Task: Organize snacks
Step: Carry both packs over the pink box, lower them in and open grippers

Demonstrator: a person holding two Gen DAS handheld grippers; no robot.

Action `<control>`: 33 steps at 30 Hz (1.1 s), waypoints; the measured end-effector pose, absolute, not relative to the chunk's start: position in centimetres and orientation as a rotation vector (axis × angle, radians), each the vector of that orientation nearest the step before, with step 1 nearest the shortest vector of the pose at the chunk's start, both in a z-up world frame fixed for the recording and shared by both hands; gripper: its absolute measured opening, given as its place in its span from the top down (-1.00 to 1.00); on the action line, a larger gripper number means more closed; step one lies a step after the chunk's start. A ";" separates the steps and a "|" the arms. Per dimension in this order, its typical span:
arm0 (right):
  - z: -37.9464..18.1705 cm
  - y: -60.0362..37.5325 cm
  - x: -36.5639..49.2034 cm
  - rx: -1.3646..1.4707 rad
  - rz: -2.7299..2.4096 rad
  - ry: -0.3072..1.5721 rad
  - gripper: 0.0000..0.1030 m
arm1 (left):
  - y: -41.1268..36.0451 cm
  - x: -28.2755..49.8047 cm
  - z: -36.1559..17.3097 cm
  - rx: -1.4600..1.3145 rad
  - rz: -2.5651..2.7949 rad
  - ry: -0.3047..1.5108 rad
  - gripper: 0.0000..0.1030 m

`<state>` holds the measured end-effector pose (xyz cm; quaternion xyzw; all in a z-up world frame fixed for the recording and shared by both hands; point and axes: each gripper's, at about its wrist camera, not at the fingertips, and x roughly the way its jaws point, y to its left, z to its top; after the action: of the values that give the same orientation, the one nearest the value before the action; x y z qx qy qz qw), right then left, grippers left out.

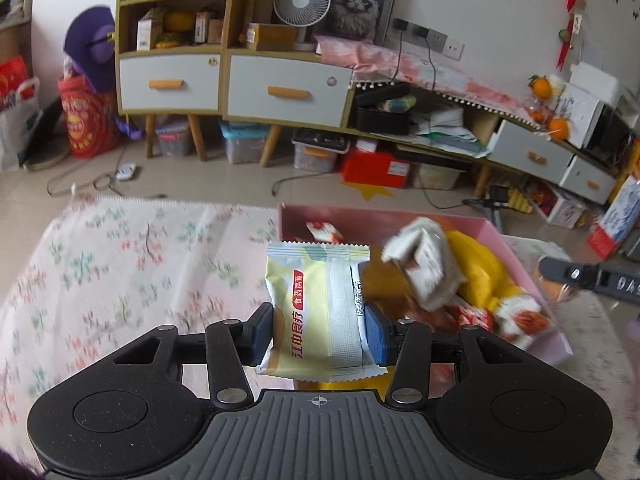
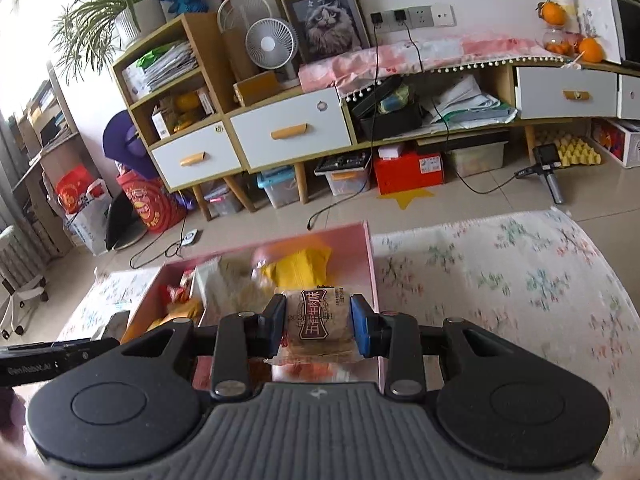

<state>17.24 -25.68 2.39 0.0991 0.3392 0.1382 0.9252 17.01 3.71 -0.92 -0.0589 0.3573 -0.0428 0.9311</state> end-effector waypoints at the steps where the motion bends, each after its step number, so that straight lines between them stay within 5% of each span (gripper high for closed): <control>1: 2.4 -25.7 17.8 0.199 0.279 0.693 0.39 | 3.5 17.5 -0.9 -0.102 -0.083 0.729 0.13; 22: 0.7 -24.7 22.9 0.225 0.270 0.713 0.33 | 1.5 22.1 -2.1 0.021 -0.113 0.721 0.06; 25: 0.9 -24.8 23.0 0.235 0.277 0.704 -0.03 | 1.5 22.0 -2.1 0.010 -0.116 0.709 -0.26; 33: 2.0 -24.7 22.5 0.190 0.267 0.689 -0.19 | 1.4 21.1 -1.6 -0.003 -0.120 0.695 -0.60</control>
<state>22.51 -24.70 1.96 0.0925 0.3360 0.1305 0.9282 21.14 1.38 -1.57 -0.0014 0.3405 -0.0588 0.9384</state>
